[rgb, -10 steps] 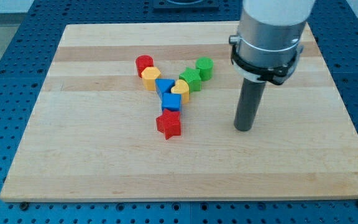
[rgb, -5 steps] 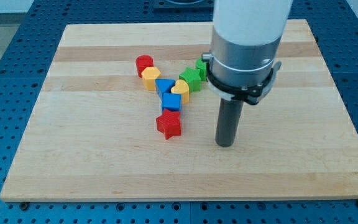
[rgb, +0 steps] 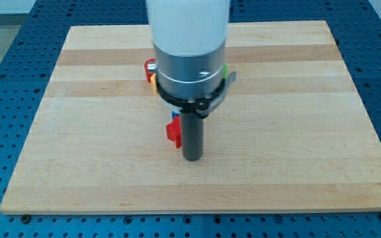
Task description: Move the blue triangle to the left of the green circle
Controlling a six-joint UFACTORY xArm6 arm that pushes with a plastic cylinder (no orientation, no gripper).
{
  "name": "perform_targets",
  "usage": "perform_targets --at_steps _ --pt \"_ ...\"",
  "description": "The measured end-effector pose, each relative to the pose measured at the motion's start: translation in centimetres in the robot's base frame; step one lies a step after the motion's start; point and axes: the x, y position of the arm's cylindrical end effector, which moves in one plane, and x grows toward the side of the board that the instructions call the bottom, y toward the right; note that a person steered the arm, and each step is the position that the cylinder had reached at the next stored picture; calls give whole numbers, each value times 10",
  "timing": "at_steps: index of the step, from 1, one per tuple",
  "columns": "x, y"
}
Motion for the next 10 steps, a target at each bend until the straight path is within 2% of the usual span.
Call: perform_targets --at_steps 2,5,10 --pt "-7 -41" --pt "-79 -46" --pt "-108 -33"
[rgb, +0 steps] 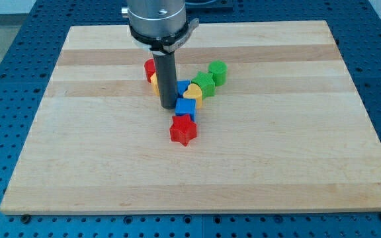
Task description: Move the blue triangle to the left of the green circle
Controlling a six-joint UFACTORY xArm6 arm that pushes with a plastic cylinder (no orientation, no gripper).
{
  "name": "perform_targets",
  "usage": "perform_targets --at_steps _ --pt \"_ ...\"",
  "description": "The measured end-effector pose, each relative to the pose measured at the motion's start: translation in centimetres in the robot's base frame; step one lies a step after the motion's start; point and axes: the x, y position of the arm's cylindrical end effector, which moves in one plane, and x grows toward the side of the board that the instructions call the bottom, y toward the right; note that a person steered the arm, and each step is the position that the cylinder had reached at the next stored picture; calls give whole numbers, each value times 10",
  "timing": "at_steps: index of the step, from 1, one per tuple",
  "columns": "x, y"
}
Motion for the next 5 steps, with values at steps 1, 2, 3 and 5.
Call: perform_targets --at_steps 1,2,3,5 --pt "0 1" --pt "-1 7" --pt "-21 11" --pt "-52 11"
